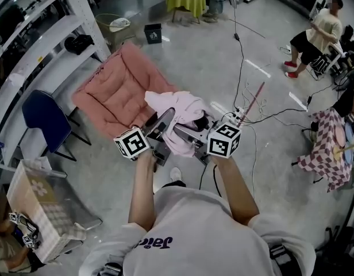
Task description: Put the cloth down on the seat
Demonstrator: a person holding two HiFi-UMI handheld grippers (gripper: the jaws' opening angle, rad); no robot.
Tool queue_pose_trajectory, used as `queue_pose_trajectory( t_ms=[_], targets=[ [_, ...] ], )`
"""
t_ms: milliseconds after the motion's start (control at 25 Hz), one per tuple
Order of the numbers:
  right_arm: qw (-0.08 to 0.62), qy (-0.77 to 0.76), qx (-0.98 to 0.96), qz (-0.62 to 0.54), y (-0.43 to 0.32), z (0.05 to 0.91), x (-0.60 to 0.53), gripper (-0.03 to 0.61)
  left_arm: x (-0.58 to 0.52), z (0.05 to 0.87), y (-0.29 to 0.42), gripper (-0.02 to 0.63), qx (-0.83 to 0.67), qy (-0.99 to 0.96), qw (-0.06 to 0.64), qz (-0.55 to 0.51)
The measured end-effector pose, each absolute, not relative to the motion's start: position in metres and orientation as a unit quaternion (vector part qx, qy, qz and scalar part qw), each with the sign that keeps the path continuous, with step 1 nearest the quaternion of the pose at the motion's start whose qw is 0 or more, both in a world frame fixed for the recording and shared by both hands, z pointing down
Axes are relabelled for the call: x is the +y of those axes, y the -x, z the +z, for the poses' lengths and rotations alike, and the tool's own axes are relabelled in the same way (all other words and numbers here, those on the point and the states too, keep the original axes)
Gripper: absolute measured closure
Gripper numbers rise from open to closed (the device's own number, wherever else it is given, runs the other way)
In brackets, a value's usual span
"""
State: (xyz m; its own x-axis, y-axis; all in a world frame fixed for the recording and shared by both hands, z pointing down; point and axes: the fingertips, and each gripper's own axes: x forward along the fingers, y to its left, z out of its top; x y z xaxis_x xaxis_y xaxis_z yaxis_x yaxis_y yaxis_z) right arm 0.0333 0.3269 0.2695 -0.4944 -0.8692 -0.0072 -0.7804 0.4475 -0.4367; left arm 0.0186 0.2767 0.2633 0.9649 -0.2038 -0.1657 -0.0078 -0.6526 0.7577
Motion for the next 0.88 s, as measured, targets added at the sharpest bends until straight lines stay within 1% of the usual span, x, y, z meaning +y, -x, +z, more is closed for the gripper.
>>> queue_pose_trajectory(
  t_ms=[360,600,880],
  targets=[
    [0.105,0.469,0.853,-0.205,-0.042,0.271,0.190,0.244,0.141,0.269,-0.025,0.282,-0.085,-0.893,0.422,-0.134],
    [0.090,0.438,0.867,-0.221,-0.036,0.274,0.127,0.244,0.079,0.272,-0.015,0.282,-0.117,-0.883,0.430,-0.148],
    [0.063,0.375,0.891,-0.247,-0.030,0.307,0.071,0.244,0.026,0.310,-0.001,0.282,-0.191,-0.861,0.440,-0.168]
  ],
)
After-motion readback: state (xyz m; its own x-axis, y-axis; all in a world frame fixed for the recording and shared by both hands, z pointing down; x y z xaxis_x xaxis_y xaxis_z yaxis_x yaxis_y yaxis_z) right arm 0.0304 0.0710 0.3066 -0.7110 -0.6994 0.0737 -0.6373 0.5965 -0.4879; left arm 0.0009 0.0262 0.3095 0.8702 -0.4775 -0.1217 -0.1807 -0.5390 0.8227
